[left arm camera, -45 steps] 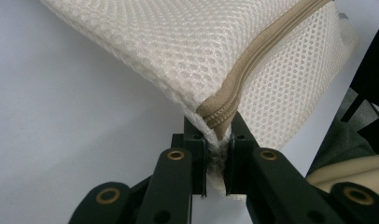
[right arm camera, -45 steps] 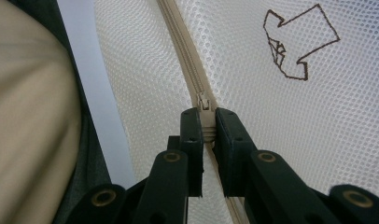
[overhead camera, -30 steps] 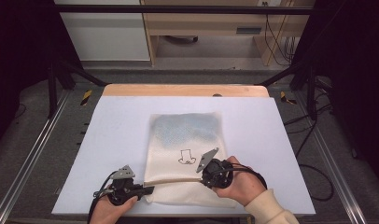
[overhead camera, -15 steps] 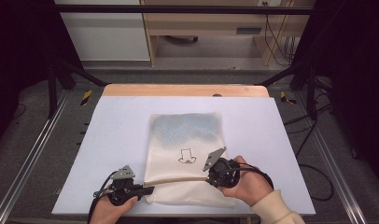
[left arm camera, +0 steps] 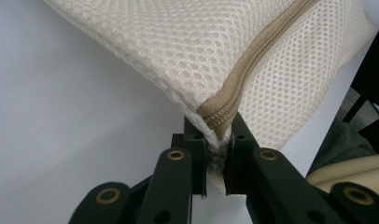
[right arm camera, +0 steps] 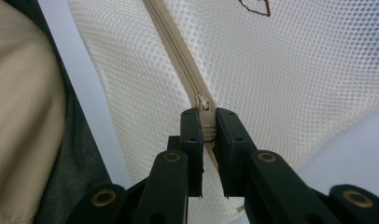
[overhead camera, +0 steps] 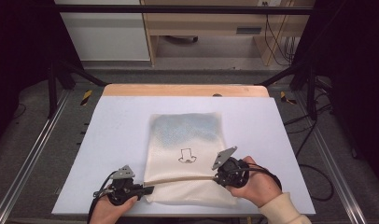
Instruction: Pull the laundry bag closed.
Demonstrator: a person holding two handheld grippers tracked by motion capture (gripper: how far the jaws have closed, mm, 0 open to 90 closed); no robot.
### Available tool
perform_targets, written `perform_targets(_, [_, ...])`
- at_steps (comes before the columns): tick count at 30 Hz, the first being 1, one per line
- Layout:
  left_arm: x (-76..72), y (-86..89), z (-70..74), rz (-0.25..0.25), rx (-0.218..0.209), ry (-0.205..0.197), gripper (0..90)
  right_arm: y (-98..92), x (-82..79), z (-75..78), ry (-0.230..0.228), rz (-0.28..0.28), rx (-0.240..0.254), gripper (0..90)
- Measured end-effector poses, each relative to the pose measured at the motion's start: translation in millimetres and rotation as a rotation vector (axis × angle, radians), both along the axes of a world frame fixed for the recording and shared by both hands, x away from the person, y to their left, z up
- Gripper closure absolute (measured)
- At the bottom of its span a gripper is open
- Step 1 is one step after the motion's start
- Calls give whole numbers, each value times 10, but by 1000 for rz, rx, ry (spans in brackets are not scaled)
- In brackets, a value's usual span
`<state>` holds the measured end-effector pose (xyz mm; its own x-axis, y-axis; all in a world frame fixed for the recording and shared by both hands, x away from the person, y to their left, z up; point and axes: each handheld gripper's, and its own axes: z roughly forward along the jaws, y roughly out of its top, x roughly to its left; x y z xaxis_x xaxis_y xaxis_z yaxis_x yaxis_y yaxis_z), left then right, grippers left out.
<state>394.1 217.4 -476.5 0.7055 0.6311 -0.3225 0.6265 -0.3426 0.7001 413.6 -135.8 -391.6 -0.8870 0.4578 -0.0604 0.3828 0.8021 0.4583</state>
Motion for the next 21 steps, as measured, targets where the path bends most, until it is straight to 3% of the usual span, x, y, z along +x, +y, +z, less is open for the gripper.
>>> perform_targets(21, [-1, 14, 11, 9, -7, -2, 819, -273, -31, -41, 2, -62, 23, 822])
